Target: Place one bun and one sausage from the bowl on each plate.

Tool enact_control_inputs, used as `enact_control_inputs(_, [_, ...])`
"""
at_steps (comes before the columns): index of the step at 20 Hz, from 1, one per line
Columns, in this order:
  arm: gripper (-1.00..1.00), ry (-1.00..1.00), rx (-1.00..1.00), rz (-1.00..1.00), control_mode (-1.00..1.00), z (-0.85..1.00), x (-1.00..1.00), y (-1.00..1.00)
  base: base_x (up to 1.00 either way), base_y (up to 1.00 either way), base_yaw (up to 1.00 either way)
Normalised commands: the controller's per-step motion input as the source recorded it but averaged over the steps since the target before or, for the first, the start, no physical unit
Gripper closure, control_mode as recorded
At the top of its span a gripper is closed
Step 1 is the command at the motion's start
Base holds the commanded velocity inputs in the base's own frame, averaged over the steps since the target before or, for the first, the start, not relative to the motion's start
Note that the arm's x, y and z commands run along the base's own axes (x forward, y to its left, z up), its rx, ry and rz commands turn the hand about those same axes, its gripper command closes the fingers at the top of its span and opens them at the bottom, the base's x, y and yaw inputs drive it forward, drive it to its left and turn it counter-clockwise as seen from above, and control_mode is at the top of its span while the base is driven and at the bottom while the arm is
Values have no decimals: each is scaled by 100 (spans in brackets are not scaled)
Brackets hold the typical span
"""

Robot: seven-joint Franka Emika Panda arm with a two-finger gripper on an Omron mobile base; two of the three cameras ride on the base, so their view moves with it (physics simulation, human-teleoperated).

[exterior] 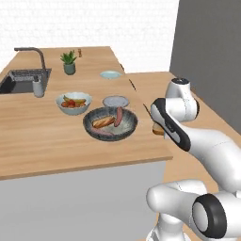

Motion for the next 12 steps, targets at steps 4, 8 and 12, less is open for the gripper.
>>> enact_control_inputs(4, [100,0,0,0,100,0,0,0,9,-86,2])
enact_control_inputs(8, [100,0,0,0,100,0,0,0,10,-81,3])
enact_control_inputs(12, [100,0,0,0,100,0,0,0,2,-97,12])
